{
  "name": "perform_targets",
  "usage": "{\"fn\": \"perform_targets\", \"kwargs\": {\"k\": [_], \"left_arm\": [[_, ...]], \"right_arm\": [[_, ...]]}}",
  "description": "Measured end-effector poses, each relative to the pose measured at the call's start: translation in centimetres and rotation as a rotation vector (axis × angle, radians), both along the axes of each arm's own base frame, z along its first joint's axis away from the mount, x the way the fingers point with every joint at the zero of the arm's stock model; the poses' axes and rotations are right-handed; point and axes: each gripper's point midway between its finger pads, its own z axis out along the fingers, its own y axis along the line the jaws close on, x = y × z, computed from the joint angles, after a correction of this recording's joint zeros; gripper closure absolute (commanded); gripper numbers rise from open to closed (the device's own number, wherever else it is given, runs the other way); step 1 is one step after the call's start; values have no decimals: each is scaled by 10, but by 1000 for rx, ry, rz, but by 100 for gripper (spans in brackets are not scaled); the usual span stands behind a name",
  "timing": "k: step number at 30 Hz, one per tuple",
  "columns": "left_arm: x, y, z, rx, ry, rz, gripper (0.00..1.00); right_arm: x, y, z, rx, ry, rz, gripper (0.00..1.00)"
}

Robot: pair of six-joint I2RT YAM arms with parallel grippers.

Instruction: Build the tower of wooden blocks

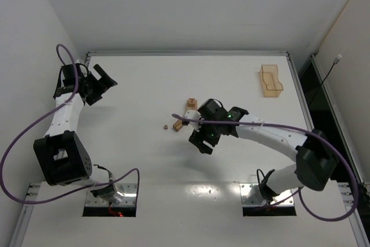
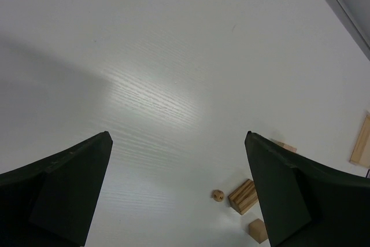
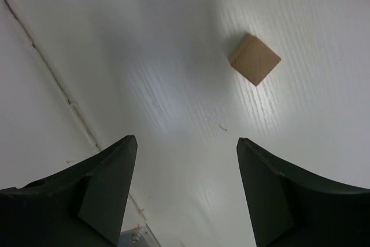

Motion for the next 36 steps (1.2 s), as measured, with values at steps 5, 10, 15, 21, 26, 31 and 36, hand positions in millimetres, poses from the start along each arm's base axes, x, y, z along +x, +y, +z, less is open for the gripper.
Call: {"fn": "perform_targets", "kwargs": {"k": [5, 10, 15, 21, 26, 31, 36], "left_arm": [[-1, 0, -2, -1, 4, 0, 0], [-1, 0, -2, 1, 3, 3, 0], [-1, 1, -3, 4, 5, 6, 0], [-1, 1, -3, 4, 4, 6, 0], [0, 1, -2, 4, 3, 6, 0], [0, 3, -3, 9, 2, 13, 0], [0, 3, -2, 12, 2, 15, 0]], "right_arm": [[25, 25, -5, 27, 68, -125, 47], [60, 36, -4, 55, 110, -380, 52], [79, 25, -7, 33, 115, -570, 56], [86, 7, -26, 0, 189, -684, 56], [75, 7, -51, -48, 275, -676, 56], [65, 12, -60, -68, 318, -652, 56], [60, 18, -61, -68, 333, -631, 56]]}}
